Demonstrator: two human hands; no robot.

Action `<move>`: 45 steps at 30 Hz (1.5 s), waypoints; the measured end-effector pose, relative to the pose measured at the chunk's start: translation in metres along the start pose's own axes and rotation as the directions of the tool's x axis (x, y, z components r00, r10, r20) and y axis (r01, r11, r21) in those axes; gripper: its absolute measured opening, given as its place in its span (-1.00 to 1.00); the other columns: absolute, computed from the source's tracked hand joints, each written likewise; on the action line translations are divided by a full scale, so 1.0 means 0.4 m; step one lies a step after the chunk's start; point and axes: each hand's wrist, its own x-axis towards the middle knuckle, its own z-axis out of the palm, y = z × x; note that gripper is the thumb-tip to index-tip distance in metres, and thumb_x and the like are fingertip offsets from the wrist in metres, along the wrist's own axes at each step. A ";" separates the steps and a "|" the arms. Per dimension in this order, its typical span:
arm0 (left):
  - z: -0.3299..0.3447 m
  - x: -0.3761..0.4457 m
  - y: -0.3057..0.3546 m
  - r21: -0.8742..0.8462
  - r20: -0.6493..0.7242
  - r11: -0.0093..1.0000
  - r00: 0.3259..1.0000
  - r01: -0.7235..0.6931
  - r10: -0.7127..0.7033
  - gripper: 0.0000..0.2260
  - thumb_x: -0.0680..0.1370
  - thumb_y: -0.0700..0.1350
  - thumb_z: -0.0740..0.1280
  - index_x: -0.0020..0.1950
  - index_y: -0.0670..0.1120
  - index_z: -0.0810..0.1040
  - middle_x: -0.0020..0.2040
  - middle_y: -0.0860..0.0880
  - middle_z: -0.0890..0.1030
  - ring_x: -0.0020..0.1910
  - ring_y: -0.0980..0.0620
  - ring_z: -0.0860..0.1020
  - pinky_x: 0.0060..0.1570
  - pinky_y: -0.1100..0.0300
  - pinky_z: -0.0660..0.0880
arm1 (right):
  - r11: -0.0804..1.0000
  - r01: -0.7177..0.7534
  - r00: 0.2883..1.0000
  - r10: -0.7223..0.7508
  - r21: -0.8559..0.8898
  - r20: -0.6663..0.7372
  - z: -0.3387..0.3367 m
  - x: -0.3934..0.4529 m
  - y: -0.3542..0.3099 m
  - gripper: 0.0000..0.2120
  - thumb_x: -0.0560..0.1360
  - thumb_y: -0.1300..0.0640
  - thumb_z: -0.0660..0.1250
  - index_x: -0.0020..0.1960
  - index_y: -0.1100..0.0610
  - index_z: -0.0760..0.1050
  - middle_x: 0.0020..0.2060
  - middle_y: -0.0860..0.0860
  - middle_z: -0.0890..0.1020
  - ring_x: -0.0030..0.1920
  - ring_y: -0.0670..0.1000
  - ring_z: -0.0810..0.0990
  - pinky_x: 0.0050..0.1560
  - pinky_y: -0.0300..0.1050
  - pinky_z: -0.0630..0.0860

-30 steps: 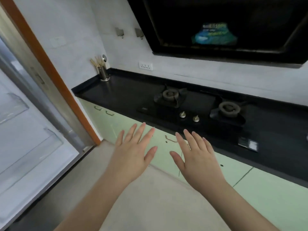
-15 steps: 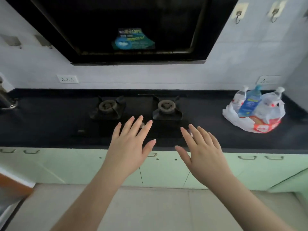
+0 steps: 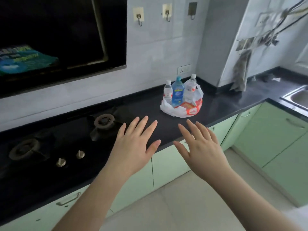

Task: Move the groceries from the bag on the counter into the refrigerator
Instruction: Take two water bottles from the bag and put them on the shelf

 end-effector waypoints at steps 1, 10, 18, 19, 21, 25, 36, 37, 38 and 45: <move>0.006 0.028 0.021 -0.001 0.004 1.000 1.000 -0.017 0.017 -0.41 0.57 0.30 -0.14 0.57 0.13 0.10 0.58 0.01 0.15 0.55 -0.04 0.09 0.47 -0.13 0.10 | 1.000 -0.024 1.000 0.024 0.003 0.005 -0.001 0.005 0.030 -0.38 0.57 -0.27 -0.06 0.45 0.04 0.38 0.41 0.11 0.45 0.41 0.19 0.38 0.40 0.18 0.32; 0.053 0.300 0.253 0.029 0.037 0.993 0.993 -0.111 0.109 -0.37 0.54 0.32 -0.20 0.57 0.13 0.04 0.59 0.02 0.10 0.56 -0.04 0.03 0.47 -0.14 0.06 | 0.980 -0.195 0.979 0.197 -0.033 0.052 -0.018 0.047 0.380 -0.34 0.56 -0.32 -0.18 0.50 -0.04 0.29 0.48 0.07 0.35 0.47 0.17 0.30 0.45 0.15 0.22; 0.095 0.468 0.453 0.045 0.039 0.982 0.983 -0.183 0.181 -0.35 0.54 0.32 -0.22 0.58 0.09 0.05 0.59 0.00 0.10 0.56 -0.03 0.02 0.46 -0.08 0.05 | 0.972 -0.236 0.969 0.235 0.006 0.076 -0.033 0.101 0.610 -0.31 0.54 -0.33 -0.22 0.53 -0.03 0.23 0.49 0.08 0.33 0.49 0.16 0.26 0.47 0.13 0.18; 0.100 0.478 0.458 0.049 0.046 0.982 0.982 -0.184 0.182 -0.34 0.53 0.32 -0.23 0.58 0.09 0.04 0.60 0.00 0.09 0.56 -0.03 0.01 0.46 -0.08 0.03 | 0.972 -0.233 0.969 0.231 0.010 0.083 -0.030 0.107 0.624 -0.31 0.54 -0.33 -0.23 0.53 -0.04 0.21 0.50 0.07 0.31 0.49 0.16 0.25 0.47 0.13 0.17; 0.114 0.499 0.462 0.056 0.059 0.983 0.983 -0.176 0.173 -0.34 0.52 0.32 -0.26 0.58 0.10 0.00 0.60 0.01 0.07 0.56 -0.02 -0.02 0.47 -0.08 0.02 | 0.973 -0.231 0.969 0.228 0.020 0.099 -0.022 0.122 0.646 -0.30 0.54 -0.34 -0.24 0.54 -0.04 0.18 0.51 0.07 0.29 0.50 0.16 0.23 0.48 0.12 0.15; 0.142 0.549 0.452 0.054 0.082 0.987 0.986 -0.149 0.145 -0.36 0.52 0.33 -0.27 0.57 0.14 -0.06 0.60 0.02 0.07 0.57 -0.01 -0.03 0.48 -0.07 0.01 | 0.978 -0.200 0.972 0.191 0.054 0.134 0.001 0.177 0.670 -0.27 0.52 -0.35 -0.28 0.56 -0.05 0.14 0.53 0.06 0.25 0.52 0.15 0.19 0.49 0.12 0.12; 0.244 0.745 0.297 -0.019 0.105 1.000 0.994 -0.006 0.008 -0.34 0.52 0.34 -0.24 0.57 0.13 0.03 0.60 0.00 0.09 0.57 -0.02 0.02 0.48 -0.06 0.02 | 0.991 -0.094 0.973 0.070 0.098 0.221 0.101 0.444 0.647 -0.32 0.53 -0.37 -0.22 0.58 -0.10 -0.09 0.59 -0.03 0.03 0.57 0.07 -0.02 0.52 0.01 -0.07; 0.248 0.762 0.280 -0.024 0.106 1.000 0.994 0.011 -0.009 -0.30 0.48 0.35 -0.27 0.57 0.12 0.02 0.60 -0.01 0.08 0.57 -0.03 0.02 0.49 -0.06 0.02 | 0.991 -0.086 0.972 0.062 0.101 0.228 0.105 0.476 0.645 -0.32 0.53 -0.36 -0.18 0.58 -0.11 -0.12 0.59 -0.04 0.01 0.57 0.06 -0.04 0.52 0.00 -0.09; 0.252 0.777 0.262 -0.028 0.105 0.999 0.994 0.025 -0.022 -0.27 0.45 0.35 -0.30 0.58 0.11 0.01 0.60 -0.01 0.08 0.57 -0.03 0.01 0.49 -0.07 0.03 | 0.992 -0.075 0.973 0.051 0.101 0.224 0.108 0.508 0.642 -0.31 0.53 -0.36 -0.15 0.58 -0.12 -0.13 0.59 -0.04 0.01 0.57 0.06 -0.04 0.51 -0.01 -0.10; 0.325 0.866 0.165 0.042 0.117 0.998 0.991 0.057 -0.061 -0.28 0.48 0.34 -0.29 0.57 0.08 0.10 0.58 -0.09 0.17 0.55 -0.12 0.12 0.46 -0.17 0.15 | 0.995 -0.033 0.980 0.014 0.093 0.196 0.167 0.678 0.602 -0.34 0.55 -0.34 -0.07 0.57 -0.10 -0.03 0.57 -0.03 0.12 0.56 0.08 0.05 0.51 0.00 -0.04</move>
